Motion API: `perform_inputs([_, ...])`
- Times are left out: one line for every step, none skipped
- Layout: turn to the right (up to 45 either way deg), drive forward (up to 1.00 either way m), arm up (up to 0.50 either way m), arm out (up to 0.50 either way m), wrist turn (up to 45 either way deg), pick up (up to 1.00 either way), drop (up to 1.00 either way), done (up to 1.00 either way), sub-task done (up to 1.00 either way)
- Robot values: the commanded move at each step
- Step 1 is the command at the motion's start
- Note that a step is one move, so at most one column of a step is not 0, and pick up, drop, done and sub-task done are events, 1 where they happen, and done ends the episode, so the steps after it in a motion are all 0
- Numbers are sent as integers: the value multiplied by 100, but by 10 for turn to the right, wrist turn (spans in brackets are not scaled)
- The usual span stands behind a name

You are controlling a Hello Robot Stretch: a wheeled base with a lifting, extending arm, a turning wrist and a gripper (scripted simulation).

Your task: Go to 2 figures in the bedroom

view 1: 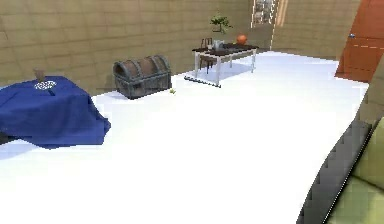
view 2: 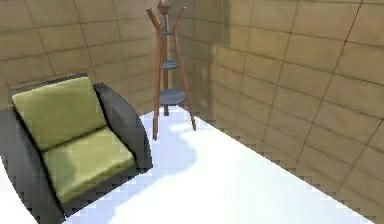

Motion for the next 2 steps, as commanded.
perform_inputs([60, 0, 0, 0, 0, 0, 0, 0, 0])
perform_inputs([0, 100, 0, 0, 0, 0, 0, 0, 0])
